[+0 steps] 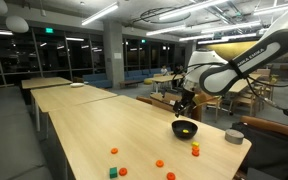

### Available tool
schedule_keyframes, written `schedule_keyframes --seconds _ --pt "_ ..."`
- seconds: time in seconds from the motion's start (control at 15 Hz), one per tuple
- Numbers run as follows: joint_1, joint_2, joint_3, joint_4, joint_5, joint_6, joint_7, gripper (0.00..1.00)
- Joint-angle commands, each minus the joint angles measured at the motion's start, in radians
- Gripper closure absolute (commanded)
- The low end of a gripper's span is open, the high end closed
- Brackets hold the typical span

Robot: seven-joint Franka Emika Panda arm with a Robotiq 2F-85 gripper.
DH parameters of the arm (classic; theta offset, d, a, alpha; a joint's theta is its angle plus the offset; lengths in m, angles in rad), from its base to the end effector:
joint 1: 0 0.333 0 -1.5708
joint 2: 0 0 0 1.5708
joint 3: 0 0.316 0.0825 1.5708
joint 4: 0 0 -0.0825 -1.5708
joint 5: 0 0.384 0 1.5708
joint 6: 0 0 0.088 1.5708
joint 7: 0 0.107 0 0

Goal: Put the two yellow, the green and one orange circle into the bowl.

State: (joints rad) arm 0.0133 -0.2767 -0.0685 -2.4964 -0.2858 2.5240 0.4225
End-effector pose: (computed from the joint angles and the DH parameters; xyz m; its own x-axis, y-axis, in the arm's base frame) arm 0.4641 -0.0232 0.4169 0.9107 -0.2383 0.3373 -0.2783 -0.9576 0.0748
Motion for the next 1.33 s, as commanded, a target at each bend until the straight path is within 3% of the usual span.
schedule_keyframes --seconds 0.0,0.47,0.93,1.27 --pt "-0.030 -0.100 0.039 -0.044 0.073 -0.034 -0.094 0.00" --pt "-0.038 -0.209 0.050 -0.091 0.130 -0.061 -0.181 0.00" --pt "-0.030 -0.167 0.009 -0.019 0.308 -0.352 -0.251 0.00" --pt "-0.052 -0.174 0.016 -0.025 0.333 -0.422 -0.234 0.00"
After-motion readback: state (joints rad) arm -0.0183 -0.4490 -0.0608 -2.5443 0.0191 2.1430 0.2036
